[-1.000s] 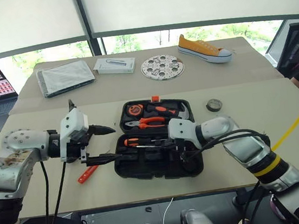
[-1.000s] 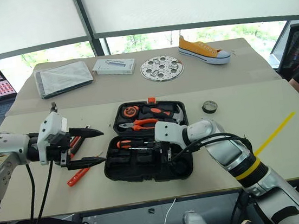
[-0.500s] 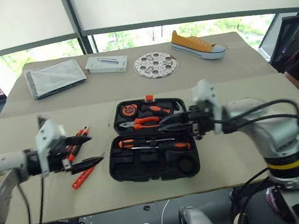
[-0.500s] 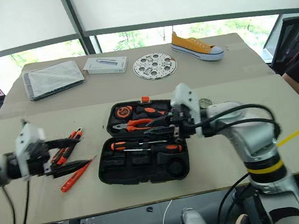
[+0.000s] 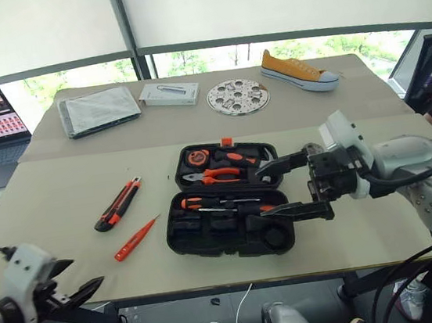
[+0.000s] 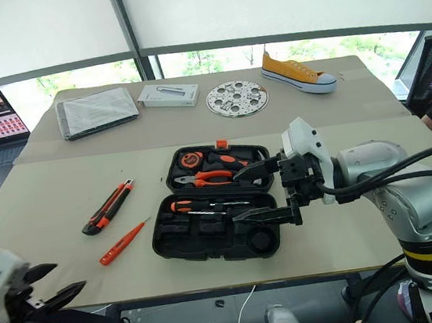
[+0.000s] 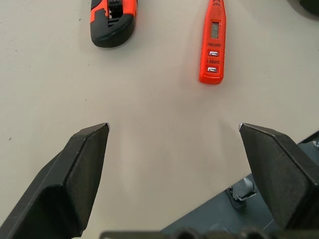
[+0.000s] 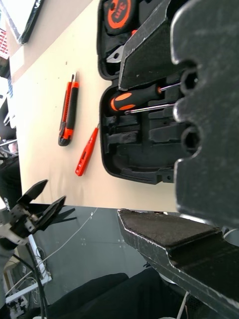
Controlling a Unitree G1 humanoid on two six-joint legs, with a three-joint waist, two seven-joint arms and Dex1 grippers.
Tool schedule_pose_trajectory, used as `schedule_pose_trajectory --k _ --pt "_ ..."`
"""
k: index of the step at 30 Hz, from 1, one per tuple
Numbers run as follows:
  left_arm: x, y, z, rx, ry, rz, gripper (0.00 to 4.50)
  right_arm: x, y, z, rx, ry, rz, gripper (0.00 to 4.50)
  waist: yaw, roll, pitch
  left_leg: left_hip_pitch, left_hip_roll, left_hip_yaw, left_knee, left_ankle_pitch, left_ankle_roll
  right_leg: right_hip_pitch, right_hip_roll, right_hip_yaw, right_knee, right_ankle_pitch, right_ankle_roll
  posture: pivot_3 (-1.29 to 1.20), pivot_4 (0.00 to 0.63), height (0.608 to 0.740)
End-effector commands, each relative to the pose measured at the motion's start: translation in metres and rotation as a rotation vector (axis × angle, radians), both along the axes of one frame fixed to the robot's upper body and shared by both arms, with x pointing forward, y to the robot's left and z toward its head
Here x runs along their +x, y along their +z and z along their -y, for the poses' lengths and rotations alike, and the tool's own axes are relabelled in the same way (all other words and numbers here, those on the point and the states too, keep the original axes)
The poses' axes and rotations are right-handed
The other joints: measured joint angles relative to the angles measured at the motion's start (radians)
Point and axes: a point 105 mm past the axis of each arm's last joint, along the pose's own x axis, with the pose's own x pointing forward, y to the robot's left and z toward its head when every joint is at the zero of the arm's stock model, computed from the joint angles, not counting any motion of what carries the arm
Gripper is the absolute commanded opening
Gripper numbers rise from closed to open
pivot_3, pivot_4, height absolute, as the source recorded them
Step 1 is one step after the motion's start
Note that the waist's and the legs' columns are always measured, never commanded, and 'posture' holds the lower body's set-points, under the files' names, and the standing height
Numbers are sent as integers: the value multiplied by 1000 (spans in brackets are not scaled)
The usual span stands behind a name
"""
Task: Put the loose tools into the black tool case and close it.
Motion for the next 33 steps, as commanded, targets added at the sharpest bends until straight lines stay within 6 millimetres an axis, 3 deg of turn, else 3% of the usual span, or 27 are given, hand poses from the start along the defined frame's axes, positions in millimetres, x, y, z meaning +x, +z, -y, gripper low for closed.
schedule_pose_trajectory --k 1,4,12,15,21,24,28,30,33 --pt "14 10 23 15 -72 9 4500 -4 8 -3 18 -2 69 4484 -4 -1 0 0 0 0 0 0 0 0 0 0 0 0 -1 0 150 737" --pt "23 2 32 33 -94 -52 4500 -7 8 -5 21 -7 77 4484 -12 -1 0 0 0 0 -1 0 0 -3 0 0 0 1 -1 0 150 737" --pt "42 -21 26 82 -64 -162 4500 -14 5 -6 17 -23 76 4484 -25 0 0 0 0 0 -4 0 0 -5 1 0 -1 1 -2 0 150 737" --pt "43 -26 27 88 -83 -176 3738 -16 5 -5 15 -37 80 4500 -23 0 0 0 -1 1 -4 0 -1 -4 0 1 -1 1 -2 0 150 737" --pt "46 -32 24 104 -101 -178 1618 -22 6 -4 -4 -25 102 4500 -18 1 0 2 0 1 -4 0 -1 -3 0 1 0 1 -2 0 150 737" --pt "54 -16 24 104 -123 -117 534 -25 2 -2 -21 -21 77 4500 -17 1 0 2 0 1 -4 0 -1 -3 0 1 0 1 -2 0 150 737" --pt "71 29 35 118 -225 15 438 -36 -7 5 -62 8 37 4500 -12 -2 1 1 0 0 -4 0 -1 -3 0 0 -1 1 -2 0 150 737" --pt "82 60 52 156 -360 126 438 -39 -12 9 -86 11 41 4500 -11 -3 2 1 -1 1 -4 0 -1 -3 0 0 -1 1 -2 0 150 737" --pt "83 89 102 110 -639 202 438 -46 -21 12 -107 31 30 4500 -1 -6 4 -1 -1 0 -2 0 -2 -3 0 -2 -1 1 -2 0 150 737"
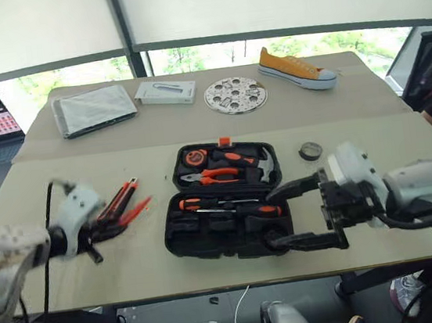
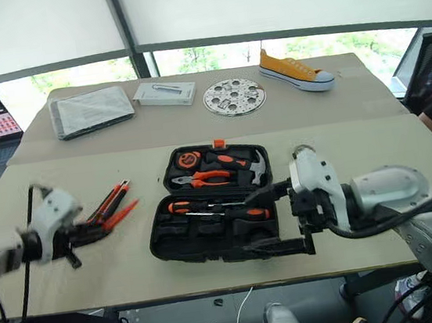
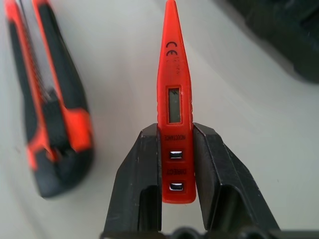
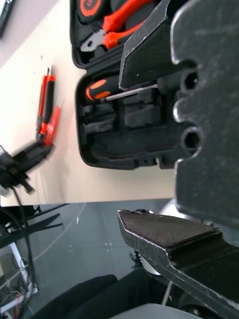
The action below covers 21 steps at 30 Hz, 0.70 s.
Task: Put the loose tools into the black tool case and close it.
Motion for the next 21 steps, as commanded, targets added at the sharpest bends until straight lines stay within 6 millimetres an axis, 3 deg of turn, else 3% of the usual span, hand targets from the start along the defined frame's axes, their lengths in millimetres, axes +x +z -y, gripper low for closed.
schedule_pose_trajectory --k 1,5,9,16,21 --pt "-7 29 56 -22 -333 43 438 -11 3 0 -14 55 62 4500 0 0 0 0 0 0 0 0 0 0 -1 0 0 0 0 0 150 737" --pt "-13 12 82 63 -544 -26 438 -10 0 1 -9 43 75 4500 -24 0 0 2 -1 1 1 0 1 1 -1 2 0 0 1 0 150 737" --pt "-2 1 97 116 -606 -70 438 -10 0 0 -2 19 87 4500 -27 0 0 1 2 1 1 2 0 -1 0 2 0 0 -1 0 150 737" --pt "15 -21 93 190 -628 -99 438 -9 1 1 21 -40 99 4500 -16 0 1 0 1 0 1 5 6 -1 0 3 0 0 -1 0 150 737" --pt "12 -33 90 202 -676 -129 438 -6 3 2 33 -80 113 4500 -15 0 1 0 1 0 2 5 6 -1 0 3 0 0 -1 0 150 737"
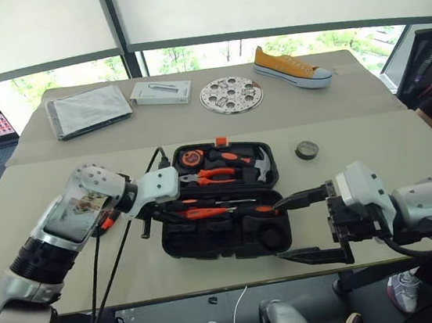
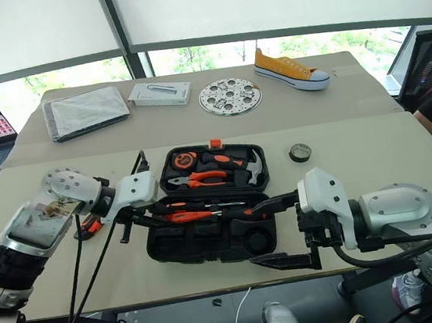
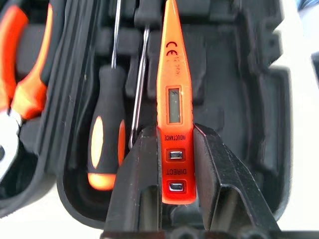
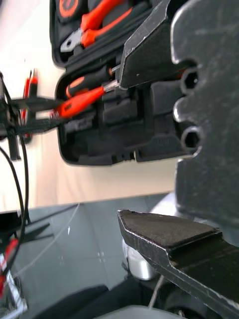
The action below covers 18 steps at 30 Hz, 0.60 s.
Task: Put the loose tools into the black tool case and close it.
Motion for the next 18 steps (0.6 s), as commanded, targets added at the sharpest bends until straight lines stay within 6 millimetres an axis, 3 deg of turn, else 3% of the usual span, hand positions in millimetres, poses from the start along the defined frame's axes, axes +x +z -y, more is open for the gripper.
schedule_pose_trajectory --k 1,10,18 --pt "-1 -1 -1 18 -47 23 438 -1 12 -2 20 -12 61 4500 0 0 0 0 0 0 0 0 0 0 0 0 0 0 0 0 150 737" --pt "14 -17 -2 66 -68 50 438 1 15 -4 29 -34 69 4500 1 0 0 0 0 0 1 0 0 0 0 0 0 0 0 0 150 737" --pt "15 -20 -7 95 -86 42 438 1 14 -6 30 -43 74 4500 1 0 0 0 0 0 1 0 0 1 0 1 1 0 0 0 150 737"
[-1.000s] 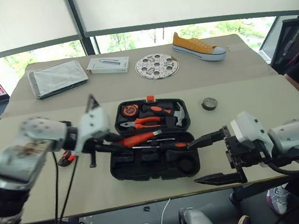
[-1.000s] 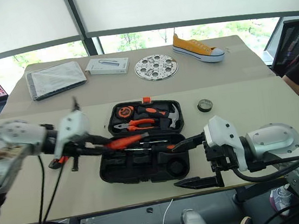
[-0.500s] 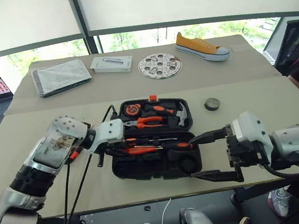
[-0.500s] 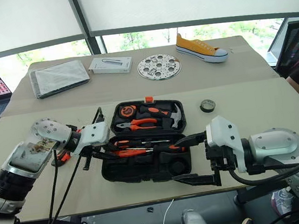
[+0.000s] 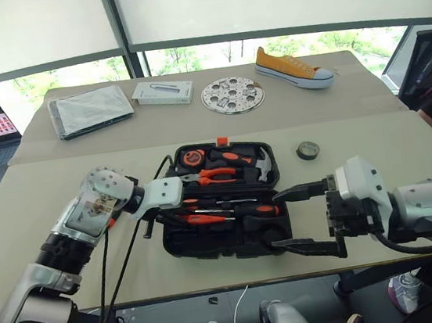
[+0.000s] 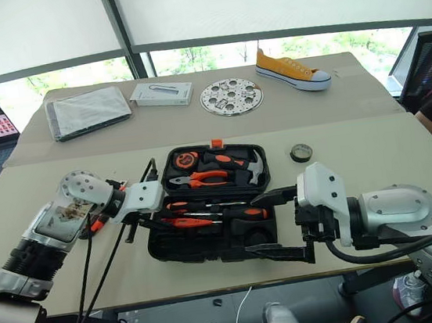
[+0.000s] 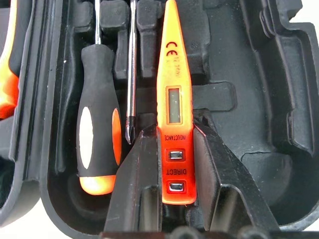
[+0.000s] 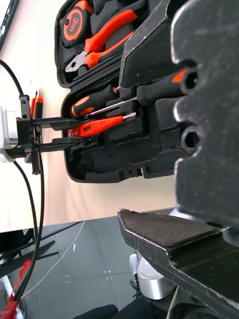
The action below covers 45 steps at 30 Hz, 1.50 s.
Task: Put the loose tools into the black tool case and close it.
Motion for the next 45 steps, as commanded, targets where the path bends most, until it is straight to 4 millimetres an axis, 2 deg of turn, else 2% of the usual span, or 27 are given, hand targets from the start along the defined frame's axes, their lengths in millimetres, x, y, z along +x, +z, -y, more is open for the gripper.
schedule_pose_trajectory --k 1,7,18,31,32,33,35,36,41,45 --pt "2 0 -8 51 9 3 438 -4 9 -4 6 18 41 4500 0 0 0 0 0 0 0 0 0 0 0 0 0 0 0 0 150 737" --pt "2 8 -15 53 34 -4 438 -2 8 -6 9 18 44 4500 -3 0 0 0 0 0 0 0 0 0 0 0 0 0 0 0 150 737" --pt "-1 28 -6 -1 65 -19 438 -1 8 -10 18 25 43 4500 -2 0 0 0 0 0 0 0 0 0 1 0 0 0 0 0 150 737" --pt "-5 17 -2 14 41 -24 438 -2 8 -11 23 22 40 4500 -2 0 0 0 0 0 0 0 1 0 0 -1 0 0 0 0 150 737" --pt "-4 18 -1 7 43 -28 1438 -2 8 -11 23 21 40 4500 -2 0 0 0 0 0 0 0 1 0 0 0 0 0 0 0 150 737" --pt "-4 20 0 2 47 -28 1590 -2 8 -11 23 20 39 4500 -2 0 0 0 0 0 0 0 1 0 0 0 0 0 0 0 150 737" --pt "-2 23 1 -5 51 -22 2525 -2 7 -11 23 20 38 4500 -2 0 0 0 0 0 0 0 1 0 0 0 0 0 0 0 150 737" --pt "-2 26 1 -10 54 -19 2664 -3 7 -11 24 20 37 4500 -2 0 0 0 0 0 0 0 1 0 0 0 0 0 0 0 150 737" --pt "-2 45 0 -78 78 -26 4414 -3 7 -11 28 19 33 4500 -2 0 0 0 0 0 0 0 1 0 1 0 0 0 0 0 150 737" --pt "-1 53 -2 -160 115 -41 4470 -2 6 -11 31 17 31 4500 -2 0 0 0 0 0 0 0 1 0 1 -1 0 0 0 0 150 737"
